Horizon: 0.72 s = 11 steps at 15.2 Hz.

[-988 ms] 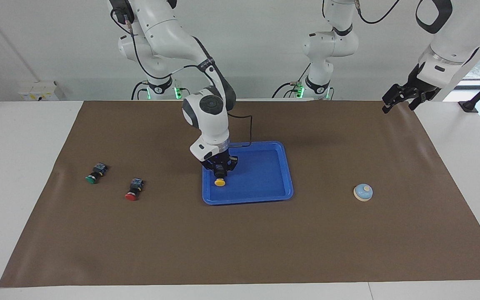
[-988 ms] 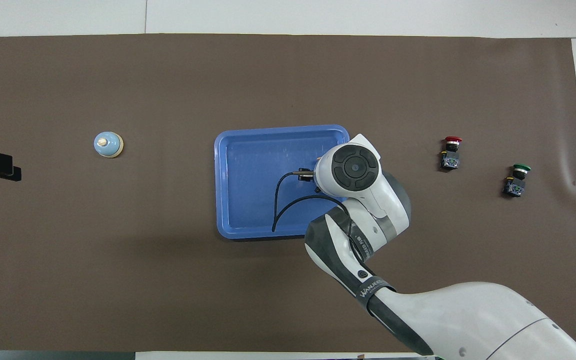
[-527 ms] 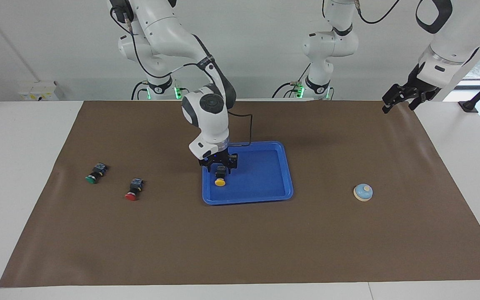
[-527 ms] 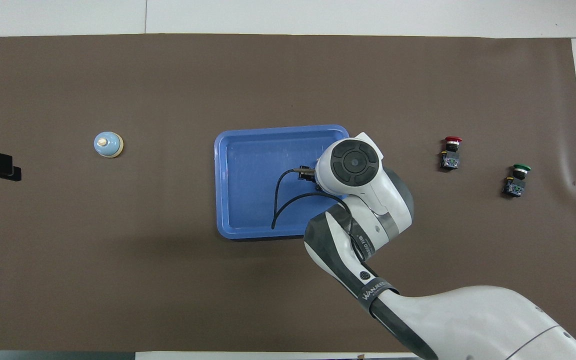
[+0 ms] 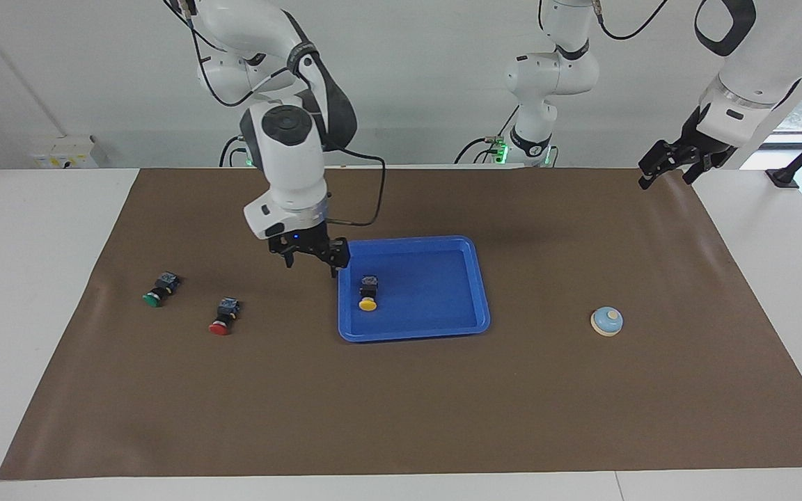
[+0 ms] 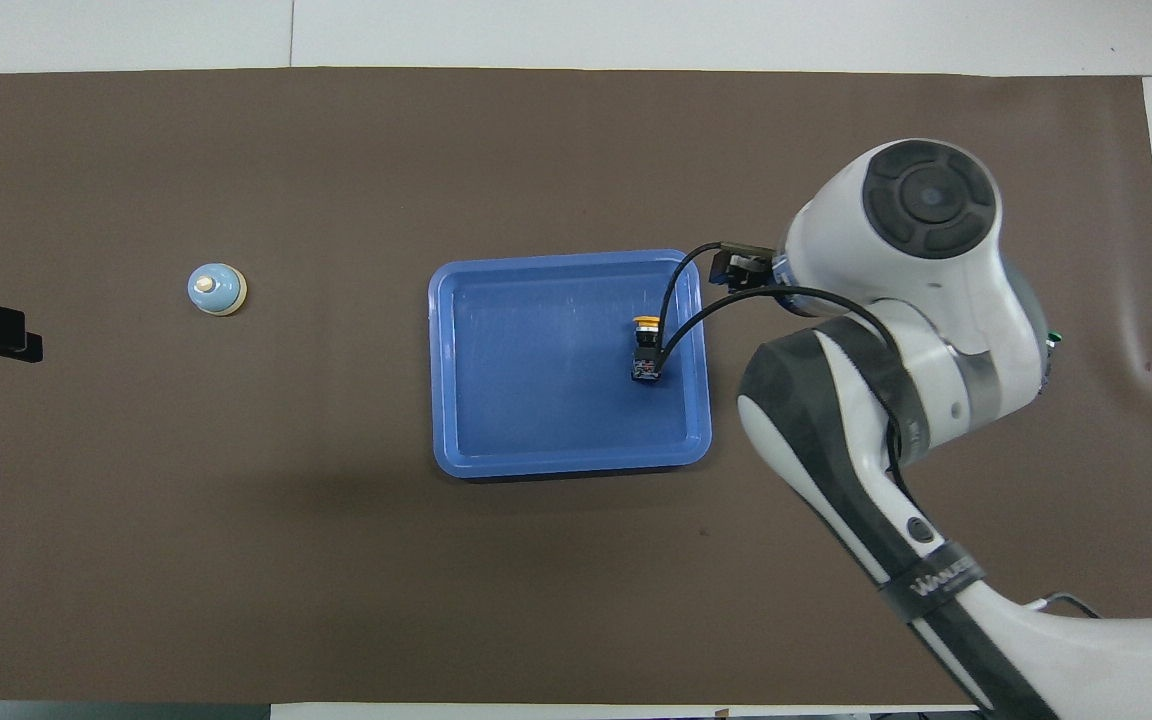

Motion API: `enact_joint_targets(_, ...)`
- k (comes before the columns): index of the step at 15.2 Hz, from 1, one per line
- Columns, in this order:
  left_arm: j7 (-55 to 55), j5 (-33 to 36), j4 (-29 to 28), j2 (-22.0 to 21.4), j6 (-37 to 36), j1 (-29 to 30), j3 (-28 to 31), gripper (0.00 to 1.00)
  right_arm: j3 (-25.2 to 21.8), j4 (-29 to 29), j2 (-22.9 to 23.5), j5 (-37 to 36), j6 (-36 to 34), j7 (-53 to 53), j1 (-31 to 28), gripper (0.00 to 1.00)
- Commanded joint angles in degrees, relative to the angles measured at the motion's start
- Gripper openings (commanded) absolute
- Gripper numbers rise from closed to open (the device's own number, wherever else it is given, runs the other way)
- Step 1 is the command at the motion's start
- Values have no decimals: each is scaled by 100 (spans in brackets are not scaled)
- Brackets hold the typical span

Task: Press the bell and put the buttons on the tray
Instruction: 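Move the right gripper back to the red-capped button and grasp it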

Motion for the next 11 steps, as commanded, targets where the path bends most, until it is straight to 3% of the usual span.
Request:
enact_joint_targets(1, -33, -18, -11, -76, -53, -16, 15, 100, 47, -144, -18, 43, 56, -436, -588, 100)
enact_joint_targets(7, -33, -18, -11, -76, -53, -16, 15, 100, 47, -1232, -194, 43, 1293, -1763, -1574, 100)
enact_joint_targets(11, -33, -18, -11, -76, -53, -24, 15, 100, 47, -1348, 271, 43, 1918, -1773, -1671, 100)
